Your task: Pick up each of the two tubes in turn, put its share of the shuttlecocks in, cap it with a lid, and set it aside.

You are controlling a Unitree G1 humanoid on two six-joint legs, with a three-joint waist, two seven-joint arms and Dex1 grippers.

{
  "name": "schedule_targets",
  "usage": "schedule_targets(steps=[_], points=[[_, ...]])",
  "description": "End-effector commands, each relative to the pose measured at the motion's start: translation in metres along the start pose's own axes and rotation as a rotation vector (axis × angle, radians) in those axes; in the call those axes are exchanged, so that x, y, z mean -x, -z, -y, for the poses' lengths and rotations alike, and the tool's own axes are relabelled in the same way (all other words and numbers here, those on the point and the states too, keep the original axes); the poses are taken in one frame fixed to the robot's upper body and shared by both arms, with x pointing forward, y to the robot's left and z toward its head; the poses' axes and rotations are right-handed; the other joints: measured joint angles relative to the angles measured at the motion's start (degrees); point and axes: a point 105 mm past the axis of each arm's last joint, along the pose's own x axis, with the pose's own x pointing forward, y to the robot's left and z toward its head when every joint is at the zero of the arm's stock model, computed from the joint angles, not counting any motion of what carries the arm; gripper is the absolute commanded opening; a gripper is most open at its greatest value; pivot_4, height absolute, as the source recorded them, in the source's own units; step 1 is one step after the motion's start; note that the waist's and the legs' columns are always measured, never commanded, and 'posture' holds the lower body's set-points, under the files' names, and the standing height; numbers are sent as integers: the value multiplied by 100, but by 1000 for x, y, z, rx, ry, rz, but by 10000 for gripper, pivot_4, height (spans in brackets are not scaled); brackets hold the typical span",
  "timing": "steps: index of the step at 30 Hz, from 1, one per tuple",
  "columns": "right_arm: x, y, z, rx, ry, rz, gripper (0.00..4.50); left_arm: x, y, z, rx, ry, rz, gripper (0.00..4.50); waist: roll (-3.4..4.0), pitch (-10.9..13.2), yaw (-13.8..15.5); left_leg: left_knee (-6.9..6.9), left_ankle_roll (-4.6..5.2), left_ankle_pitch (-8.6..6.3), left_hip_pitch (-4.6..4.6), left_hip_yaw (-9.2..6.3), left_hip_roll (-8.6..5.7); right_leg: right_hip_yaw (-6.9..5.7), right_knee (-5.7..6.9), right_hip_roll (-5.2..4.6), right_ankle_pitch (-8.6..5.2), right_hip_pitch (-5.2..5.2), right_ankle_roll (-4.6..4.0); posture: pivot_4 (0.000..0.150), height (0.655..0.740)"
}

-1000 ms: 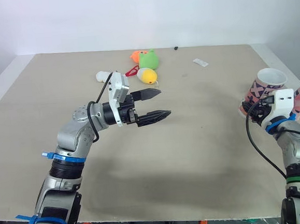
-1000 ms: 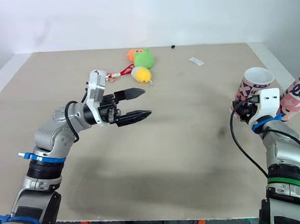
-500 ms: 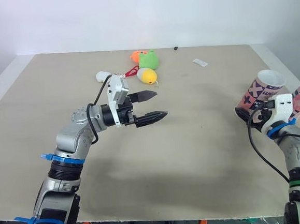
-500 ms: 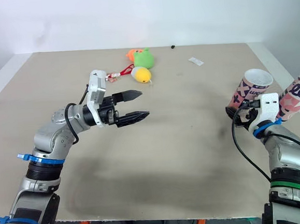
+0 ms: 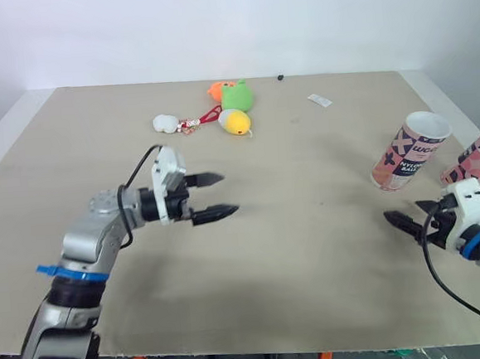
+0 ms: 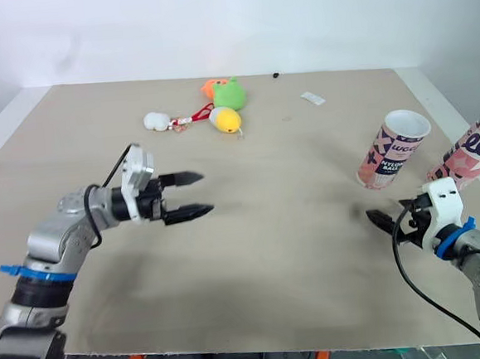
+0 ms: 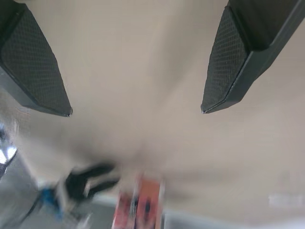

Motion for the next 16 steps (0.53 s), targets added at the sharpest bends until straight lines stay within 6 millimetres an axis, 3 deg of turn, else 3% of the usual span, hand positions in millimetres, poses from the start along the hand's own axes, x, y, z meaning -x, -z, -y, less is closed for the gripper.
schedule_targets(steps=[1,4,8,16], points=[[0,-28,-59,77,-285,70,44517,17,14,5,25,-41,-40,45000,0,0,-2,0,0,0,1,0,7,0,0,2,-8,0,14,1500,7323],[-7,-42,-119,80,-533,130,44517,35,30,-2,53,-178,-57,45000,-2,1,-21,2,2,1,6,0,19,0,1,5,-7,1,15,1500,7323],[-26,-56,-161,40,-685,198,44517,52,35,-13,49,-320,-31,45000,-20,9,-18,8,-1,16,7,-9,28,-12,0,9,10,4,8,1500,7323],[-48,-56,-186,21,-753,215,44517,57,36,-9,65,-372,28,45000,-22,8,28,5,-20,30,-8,-3,12,-16,-4,-13,15,-1,14,1500,7323]])
